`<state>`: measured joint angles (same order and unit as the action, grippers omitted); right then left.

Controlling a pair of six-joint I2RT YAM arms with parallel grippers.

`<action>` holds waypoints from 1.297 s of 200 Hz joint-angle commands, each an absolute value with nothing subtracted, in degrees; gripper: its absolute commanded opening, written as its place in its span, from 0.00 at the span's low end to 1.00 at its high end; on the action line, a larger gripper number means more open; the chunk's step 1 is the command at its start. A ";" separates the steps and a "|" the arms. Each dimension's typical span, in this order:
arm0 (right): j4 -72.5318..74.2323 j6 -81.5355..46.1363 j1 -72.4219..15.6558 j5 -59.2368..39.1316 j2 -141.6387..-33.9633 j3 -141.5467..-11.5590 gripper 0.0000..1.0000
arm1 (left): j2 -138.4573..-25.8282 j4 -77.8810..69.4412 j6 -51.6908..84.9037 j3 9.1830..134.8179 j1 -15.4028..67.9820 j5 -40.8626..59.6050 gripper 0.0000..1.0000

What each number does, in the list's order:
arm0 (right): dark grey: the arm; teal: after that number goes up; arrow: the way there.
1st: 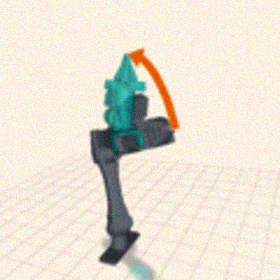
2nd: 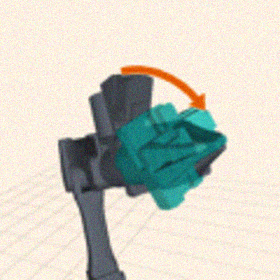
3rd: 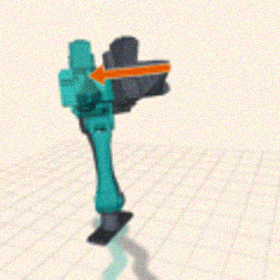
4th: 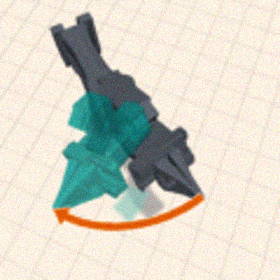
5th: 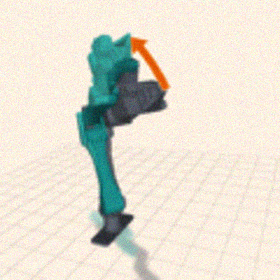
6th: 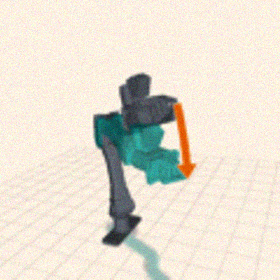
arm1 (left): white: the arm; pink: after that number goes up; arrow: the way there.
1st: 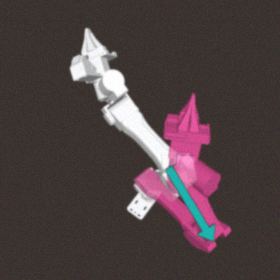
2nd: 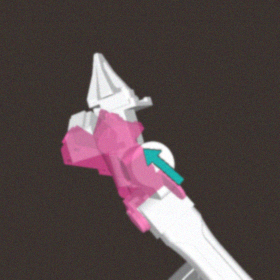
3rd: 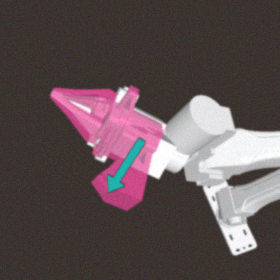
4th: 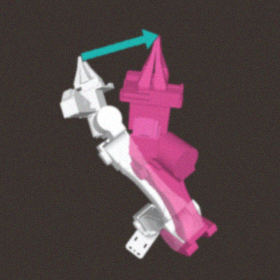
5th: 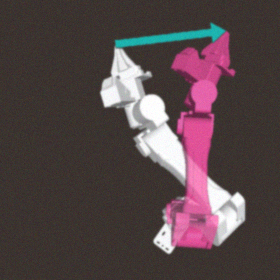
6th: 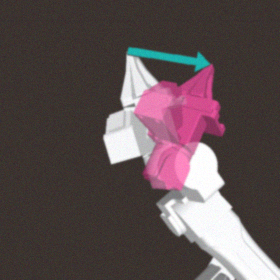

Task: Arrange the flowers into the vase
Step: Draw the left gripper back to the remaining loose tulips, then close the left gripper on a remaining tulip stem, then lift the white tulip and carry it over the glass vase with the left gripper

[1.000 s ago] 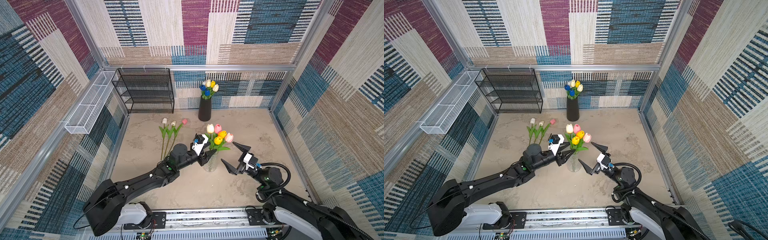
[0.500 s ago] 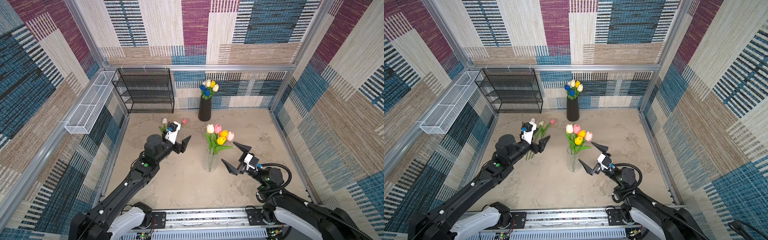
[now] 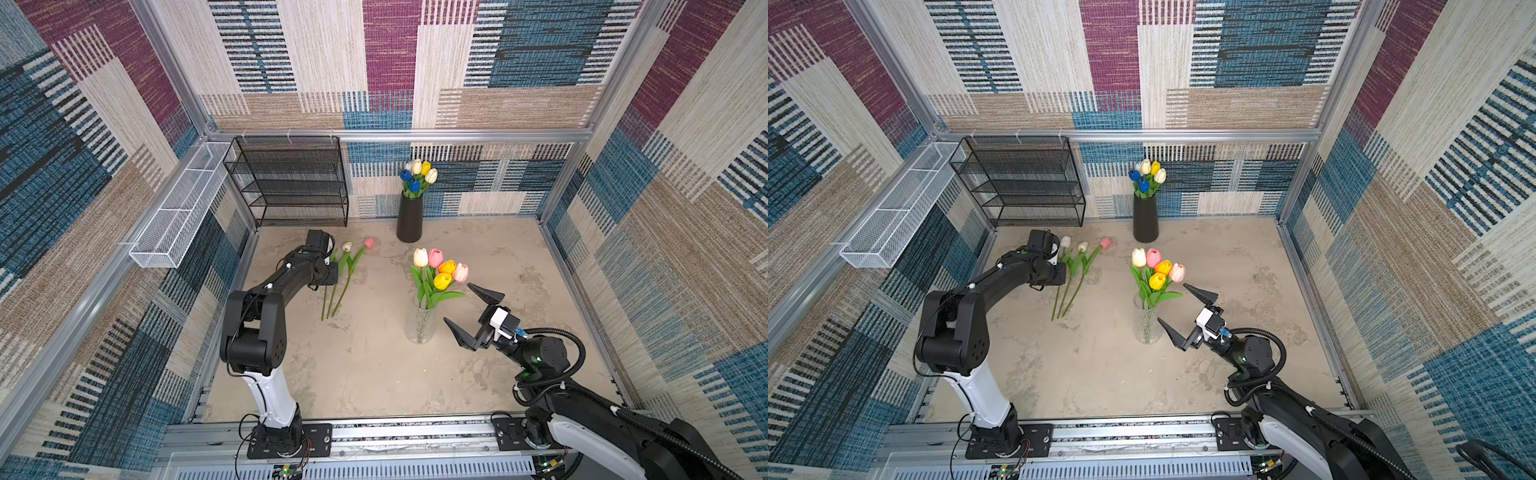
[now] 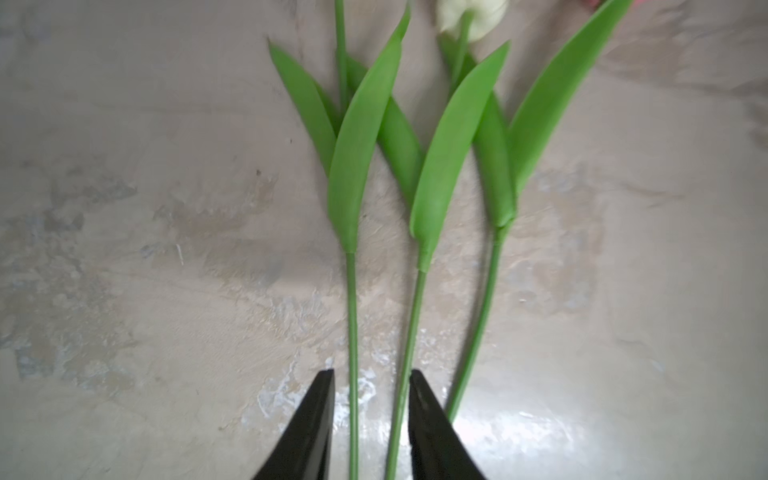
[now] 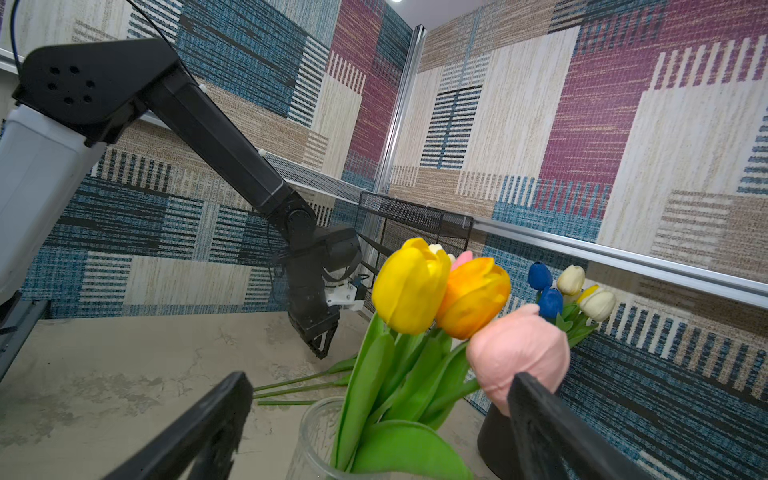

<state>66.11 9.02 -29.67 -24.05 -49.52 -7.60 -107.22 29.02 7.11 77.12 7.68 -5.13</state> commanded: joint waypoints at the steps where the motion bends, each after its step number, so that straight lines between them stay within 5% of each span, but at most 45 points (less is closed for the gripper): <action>1: 67.19 8.75 -29.79 -24.44 -49.37 -7.65 1.00 | -110.83 35.21 7.03 80.70 6.87 -7.25 0.35; 95: 66.87 9.14 -29.79 -24.26 -49.40 -7.73 1.00 | -122.16 39.52 3.53 90.35 6.81 -7.79 0.35; 156: 66.67 9.23 -29.79 -24.02 -49.04 -7.65 1.00 | -122.65 39.95 5.03 89.39 6.60 -10.24 0.06; 213: 66.72 9.23 -29.79 -23.91 -49.11 -7.65 1.00 | -105.50 31.97 9.22 73.34 6.67 -10.93 0.00; 259: 67.65 8.89 -29.79 -23.77 -50.00 -7.53 1.00 | -78.29 14.23 11.14 51.85 11.68 -3.52 0.00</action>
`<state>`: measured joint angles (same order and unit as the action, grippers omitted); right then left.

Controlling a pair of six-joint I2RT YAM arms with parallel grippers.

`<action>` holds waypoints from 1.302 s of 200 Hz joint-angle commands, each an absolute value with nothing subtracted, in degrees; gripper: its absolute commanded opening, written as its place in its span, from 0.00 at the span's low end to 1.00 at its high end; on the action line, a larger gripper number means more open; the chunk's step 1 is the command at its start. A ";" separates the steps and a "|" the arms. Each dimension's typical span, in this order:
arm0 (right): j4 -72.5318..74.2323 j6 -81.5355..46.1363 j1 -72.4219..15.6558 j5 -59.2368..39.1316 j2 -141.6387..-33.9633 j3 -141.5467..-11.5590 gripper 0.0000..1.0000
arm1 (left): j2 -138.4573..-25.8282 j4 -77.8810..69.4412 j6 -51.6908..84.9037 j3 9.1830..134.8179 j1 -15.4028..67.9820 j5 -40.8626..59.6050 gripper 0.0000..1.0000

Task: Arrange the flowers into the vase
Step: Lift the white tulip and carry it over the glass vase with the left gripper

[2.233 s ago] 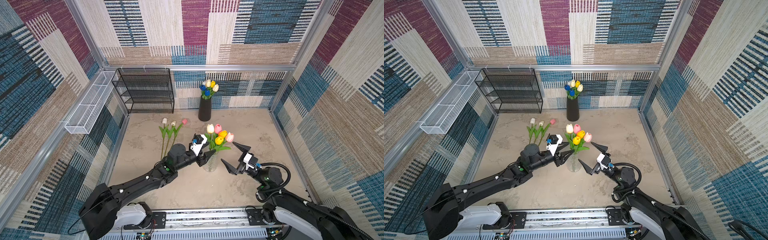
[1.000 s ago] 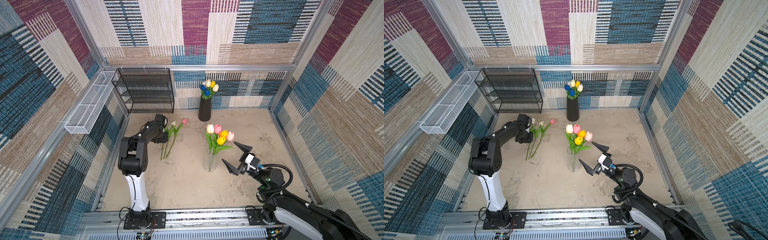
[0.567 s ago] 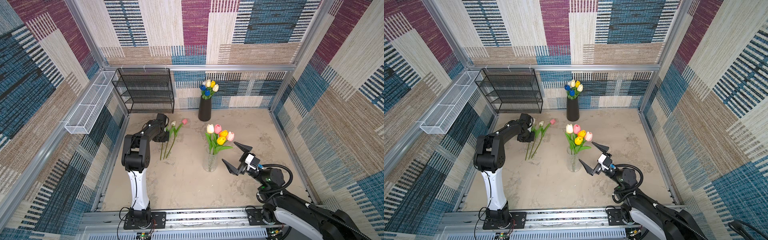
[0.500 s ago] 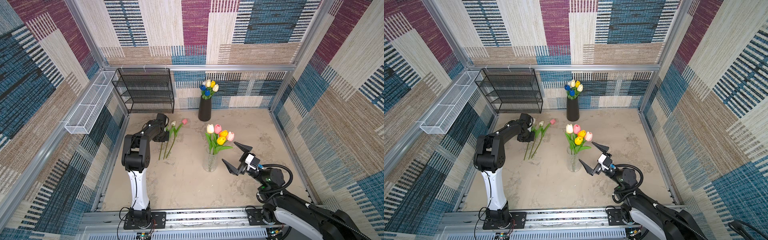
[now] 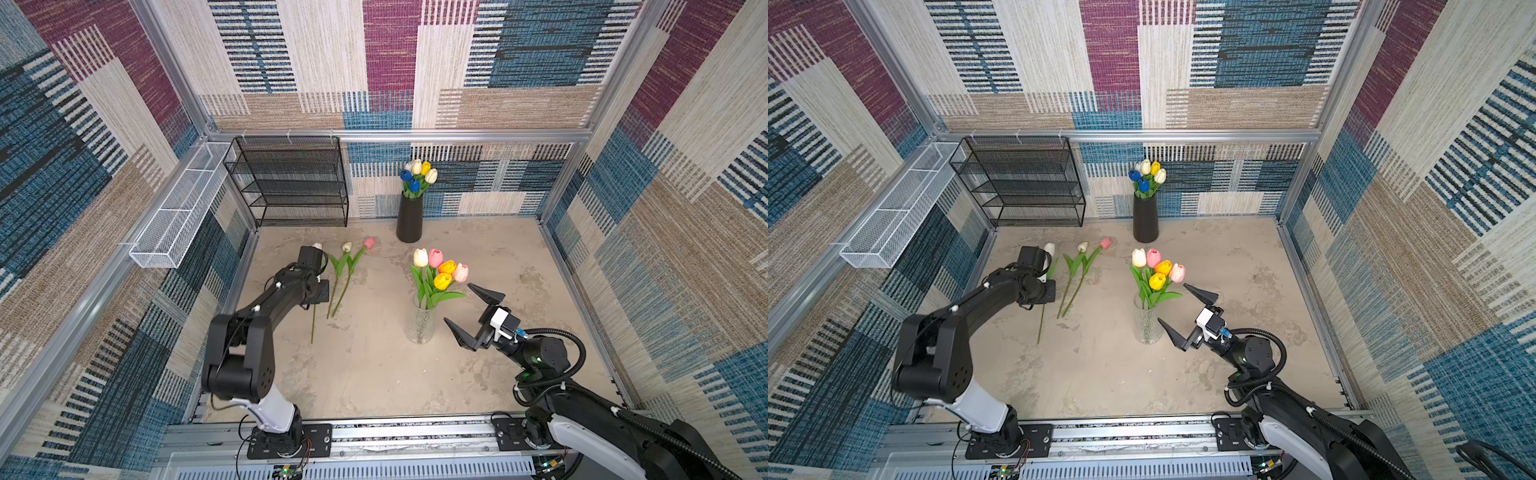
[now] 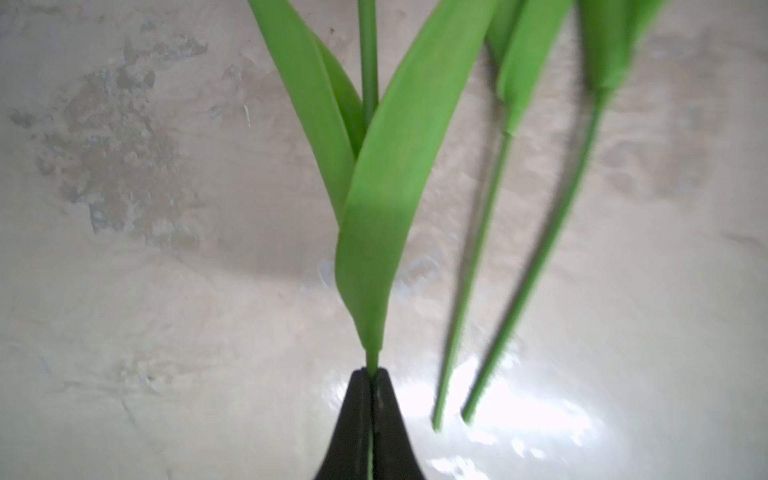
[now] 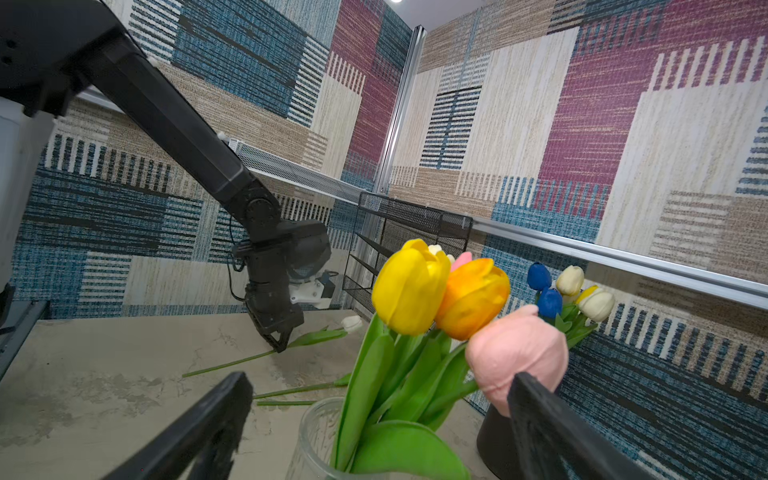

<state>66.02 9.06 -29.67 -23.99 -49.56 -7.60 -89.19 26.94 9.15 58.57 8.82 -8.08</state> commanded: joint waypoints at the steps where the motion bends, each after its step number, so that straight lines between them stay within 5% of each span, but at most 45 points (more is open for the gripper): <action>1: 67.71 8.89 -29.79 -23.80 -50.00 -7.54 1.00 | -77.64 13.75 11.15 51.41 11.90 -3.47 0.00; 38: 68.07 8.44 -29.79 -24.17 -49.97 -7.57 1.00 | -59.10 -3.86 8.28 43.54 19.89 2.34 0.00; 78: 67.66 8.56 -29.79 -23.60 -48.37 -7.21 1.00 | -54.68 -21.77 3.71 43.08 28.12 14.33 0.00; 166: 67.76 8.61 -29.79 -23.55 -47.79 -6.94 1.00 | -69.22 -55.41 10.80 43.66 37.38 21.03 0.00; 260: 67.46 8.62 -29.79 -23.94 -47.37 -6.96 1.00 | -76.53 -59.23 12.29 42.68 40.30 19.88 0.00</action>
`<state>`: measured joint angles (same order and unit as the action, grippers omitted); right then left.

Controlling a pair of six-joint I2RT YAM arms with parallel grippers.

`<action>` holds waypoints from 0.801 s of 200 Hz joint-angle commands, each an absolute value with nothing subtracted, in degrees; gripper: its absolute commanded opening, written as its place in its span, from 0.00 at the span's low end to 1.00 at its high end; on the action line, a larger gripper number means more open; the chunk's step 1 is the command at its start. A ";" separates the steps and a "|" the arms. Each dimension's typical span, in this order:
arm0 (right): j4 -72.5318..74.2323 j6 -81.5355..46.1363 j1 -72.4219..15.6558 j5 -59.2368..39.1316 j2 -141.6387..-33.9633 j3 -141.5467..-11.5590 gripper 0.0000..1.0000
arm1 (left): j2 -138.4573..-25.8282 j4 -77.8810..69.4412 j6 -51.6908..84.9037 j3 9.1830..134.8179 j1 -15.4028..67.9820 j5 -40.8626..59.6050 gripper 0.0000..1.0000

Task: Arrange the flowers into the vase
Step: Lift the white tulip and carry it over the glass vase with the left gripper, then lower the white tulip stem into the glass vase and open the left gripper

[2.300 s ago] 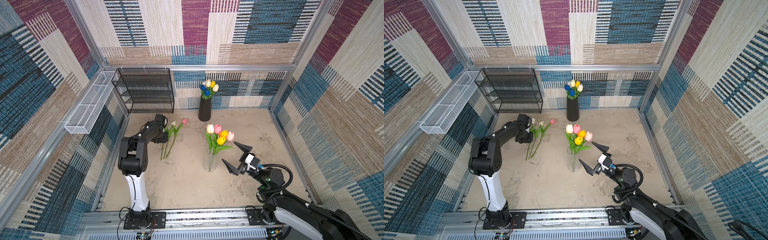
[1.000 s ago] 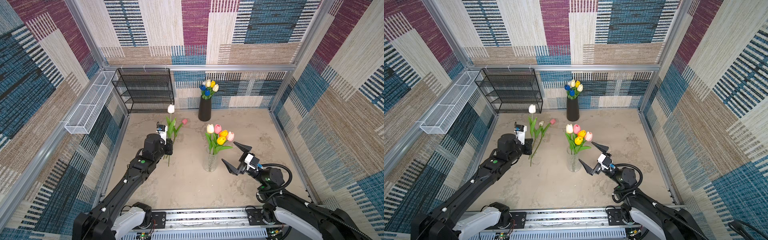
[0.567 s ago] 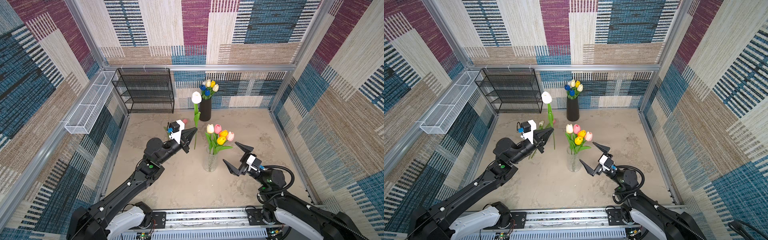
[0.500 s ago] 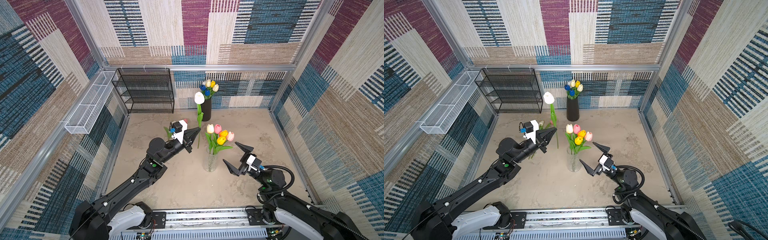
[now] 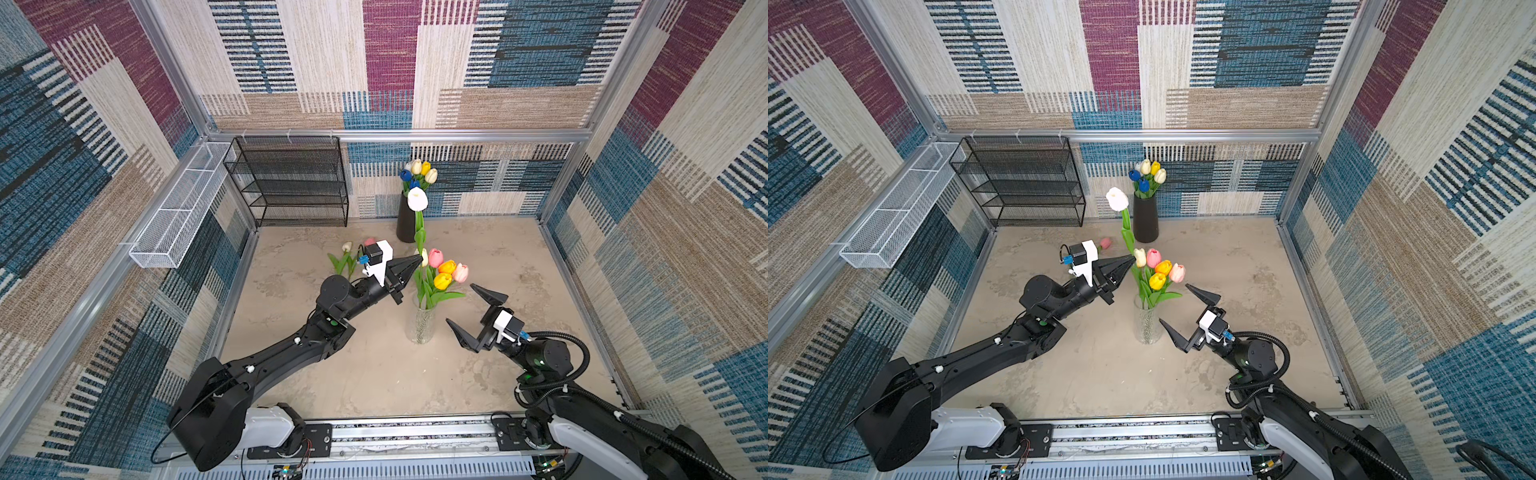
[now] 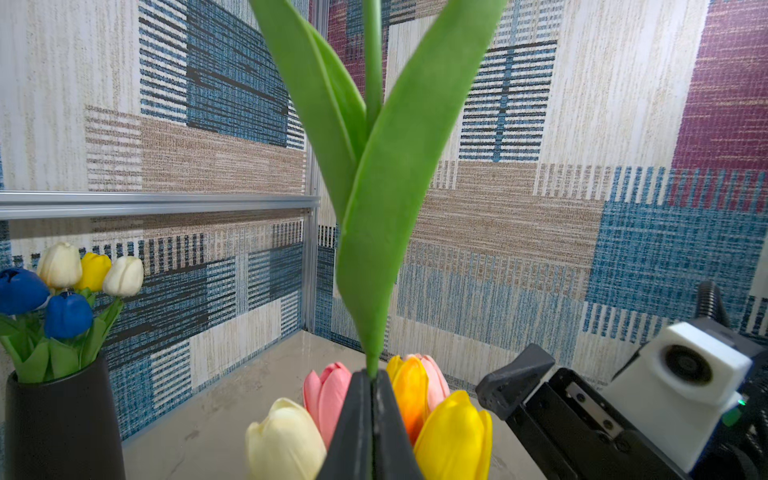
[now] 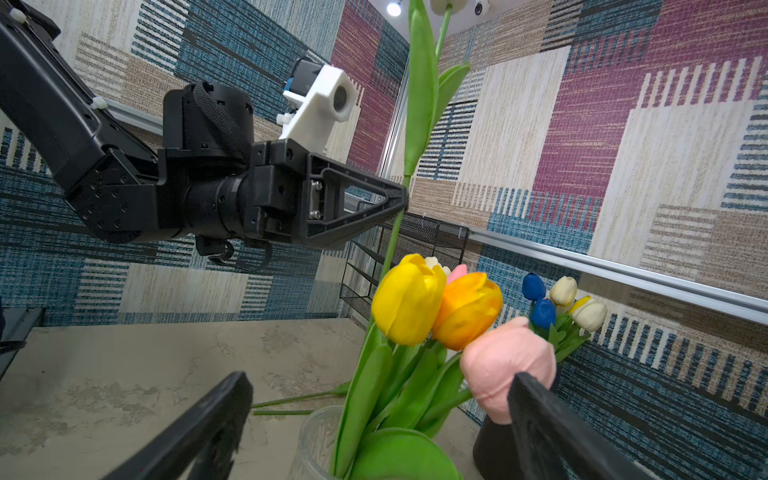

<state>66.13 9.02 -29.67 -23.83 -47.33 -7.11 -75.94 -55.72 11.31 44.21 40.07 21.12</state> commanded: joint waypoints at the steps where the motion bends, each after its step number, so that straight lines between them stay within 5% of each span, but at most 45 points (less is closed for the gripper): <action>1: 67.44 8.61 -29.79 -23.97 -47.33 -6.95 1.00 | -76.54 -59.28 12.30 42.52 40.32 19.79 0.00; 107: 67.63 8.70 -29.79 -23.99 -47.68 -6.99 1.00 | -75.89 -55.95 8.30 34.63 41.30 14.53 0.01; 160: 68.12 8.35 -29.79 -24.17 -49.22 -7.21 1.00 | -72.34 -40.65 4.00 35.03 42.98 11.31 0.22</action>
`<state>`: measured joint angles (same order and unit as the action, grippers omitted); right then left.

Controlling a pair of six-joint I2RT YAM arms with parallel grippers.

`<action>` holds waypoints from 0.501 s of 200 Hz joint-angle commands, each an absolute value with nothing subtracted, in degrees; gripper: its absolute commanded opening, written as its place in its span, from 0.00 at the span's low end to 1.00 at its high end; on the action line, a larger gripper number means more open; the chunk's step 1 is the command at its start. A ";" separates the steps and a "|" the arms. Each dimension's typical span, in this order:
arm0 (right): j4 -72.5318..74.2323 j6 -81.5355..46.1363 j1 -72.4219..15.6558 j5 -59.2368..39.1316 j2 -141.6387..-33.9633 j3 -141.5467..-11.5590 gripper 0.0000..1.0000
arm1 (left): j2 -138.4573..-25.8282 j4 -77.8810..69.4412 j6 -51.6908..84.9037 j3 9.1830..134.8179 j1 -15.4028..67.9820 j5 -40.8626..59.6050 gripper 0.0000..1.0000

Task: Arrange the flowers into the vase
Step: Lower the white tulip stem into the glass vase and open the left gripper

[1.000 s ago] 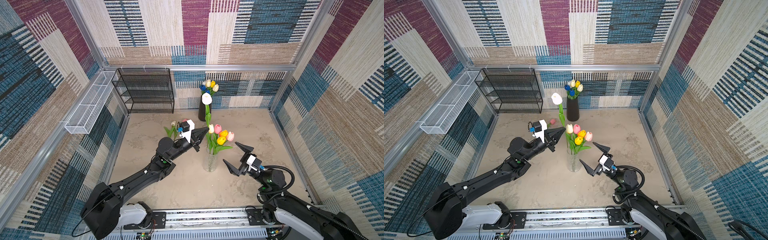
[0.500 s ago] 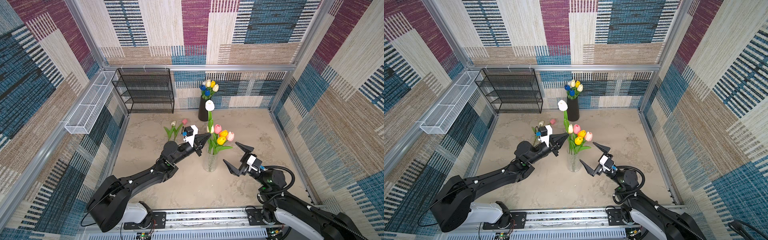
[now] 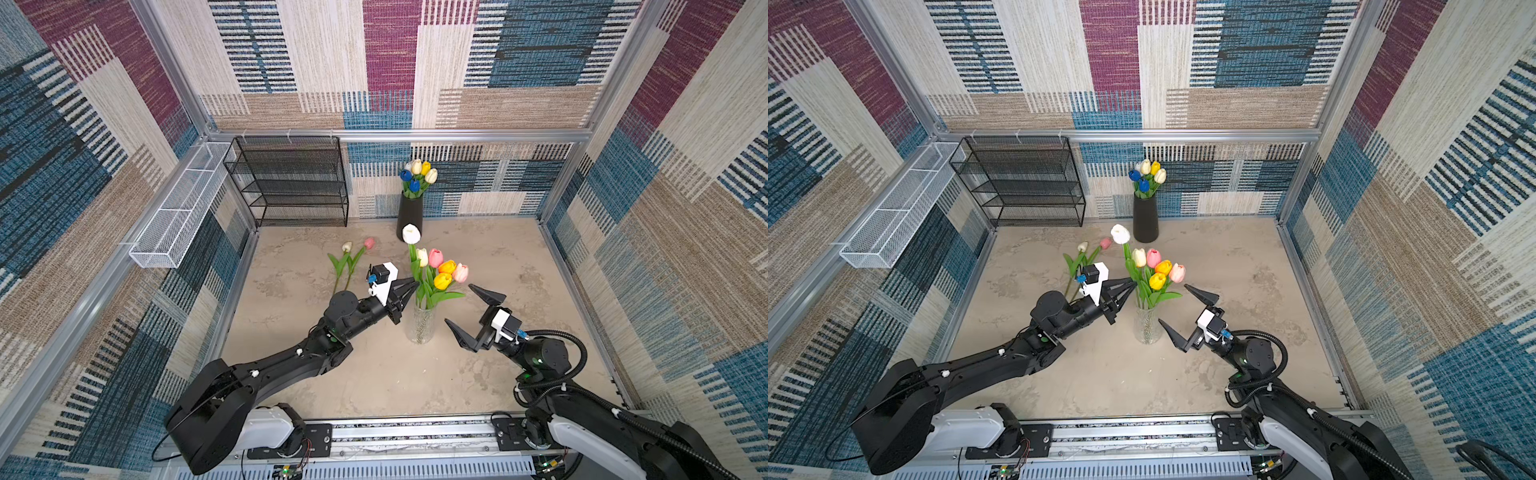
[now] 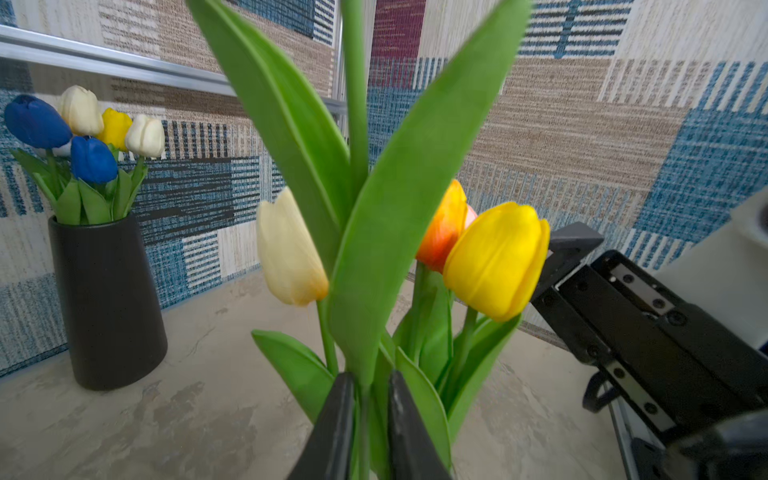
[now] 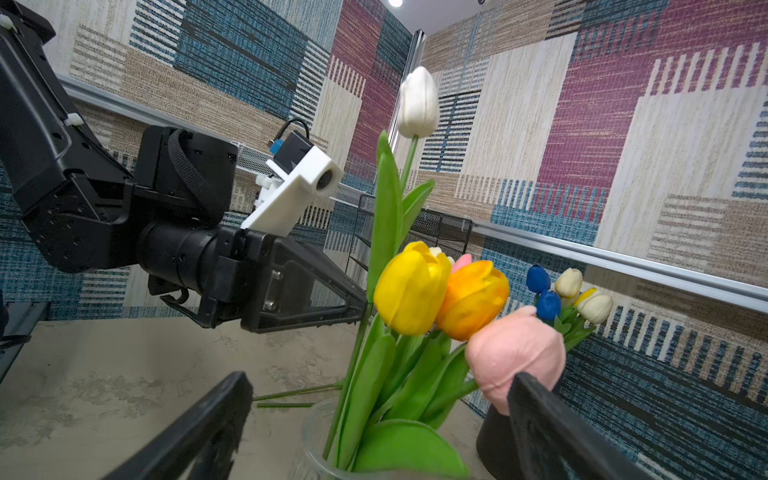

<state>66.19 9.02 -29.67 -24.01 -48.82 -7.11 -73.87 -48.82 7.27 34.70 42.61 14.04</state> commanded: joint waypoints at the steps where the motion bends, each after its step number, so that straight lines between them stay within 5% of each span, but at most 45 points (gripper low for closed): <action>1: 68.12 8.35 -29.79 -24.17 -49.22 -7.29 1.00 | -72.25 -40.54 4.02 34.96 42.98 11.19 0.23; 100: 68.20 8.13 -29.79 -24.21 -49.00 -7.12 1.00 | -62.26 -21.31 -1.83 37.21 40.52 8.32 0.30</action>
